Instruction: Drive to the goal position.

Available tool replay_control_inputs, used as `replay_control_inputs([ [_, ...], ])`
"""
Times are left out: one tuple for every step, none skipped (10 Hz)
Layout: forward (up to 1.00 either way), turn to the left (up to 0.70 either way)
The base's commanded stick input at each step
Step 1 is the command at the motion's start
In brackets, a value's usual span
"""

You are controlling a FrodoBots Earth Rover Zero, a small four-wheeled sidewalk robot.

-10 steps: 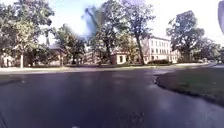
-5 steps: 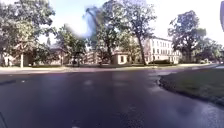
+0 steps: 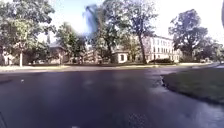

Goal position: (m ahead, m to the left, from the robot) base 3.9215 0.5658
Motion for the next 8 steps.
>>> replay_control_inputs([
  [0.50, -0.03],
  [0.50, -0.14],
  [0.50, -0.24],
  [0.50, -0.50],
  [0.50, -0.50],
  [0.50, -0.50],
  [0.50, -0.50],
  [0.50, -0.50],
])
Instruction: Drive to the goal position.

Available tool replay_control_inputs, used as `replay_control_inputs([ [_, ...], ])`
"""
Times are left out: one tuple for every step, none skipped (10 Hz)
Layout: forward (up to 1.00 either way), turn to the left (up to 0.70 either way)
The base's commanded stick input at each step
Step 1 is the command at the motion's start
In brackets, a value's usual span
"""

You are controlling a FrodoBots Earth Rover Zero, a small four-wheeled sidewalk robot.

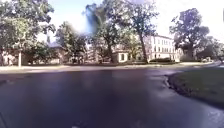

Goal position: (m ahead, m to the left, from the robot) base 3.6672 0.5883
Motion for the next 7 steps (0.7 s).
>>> replay_control_inputs([
  [0.50, -0.50],
  [0.50, -0.50],
  [0.50, -0.50],
  [0.50, -0.50],
  [0.50, -0.50],
  [0.50, 0.00],
  [0.50, 0.00],
])
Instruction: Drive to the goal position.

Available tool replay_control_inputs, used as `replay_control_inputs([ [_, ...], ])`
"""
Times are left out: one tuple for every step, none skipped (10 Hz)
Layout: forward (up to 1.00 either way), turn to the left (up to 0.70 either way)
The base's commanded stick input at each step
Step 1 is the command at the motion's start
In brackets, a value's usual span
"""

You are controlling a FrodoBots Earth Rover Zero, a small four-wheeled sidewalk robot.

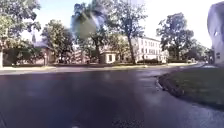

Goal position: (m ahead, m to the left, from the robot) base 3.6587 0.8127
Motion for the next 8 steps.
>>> replay_control_inputs([
  [0.50, 0.00],
  [0.50, 0.00],
  [0.50, 0.00],
  [0.50, 0.00],
  [0.50, 0.00],
  [0.50, 0.00],
  [0.50, 0.00],
  [0.50, 0.00],
])
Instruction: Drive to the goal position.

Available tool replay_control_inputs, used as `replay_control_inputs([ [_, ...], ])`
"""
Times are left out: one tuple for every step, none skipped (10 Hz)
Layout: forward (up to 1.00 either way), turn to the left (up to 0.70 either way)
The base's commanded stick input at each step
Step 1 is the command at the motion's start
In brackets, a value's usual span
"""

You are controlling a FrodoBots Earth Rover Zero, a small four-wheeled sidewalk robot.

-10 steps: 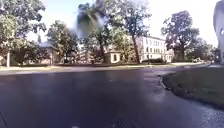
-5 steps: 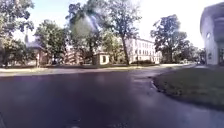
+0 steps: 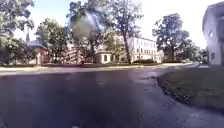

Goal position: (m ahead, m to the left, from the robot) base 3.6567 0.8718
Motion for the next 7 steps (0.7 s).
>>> replay_control_inputs([
  [0.50, 0.00],
  [0.50, 0.00],
  [0.50, 0.00],
  [0.50, 0.00],
  [0.50, 0.00],
  [0.50, 0.00],
  [0.50, 0.00],
])
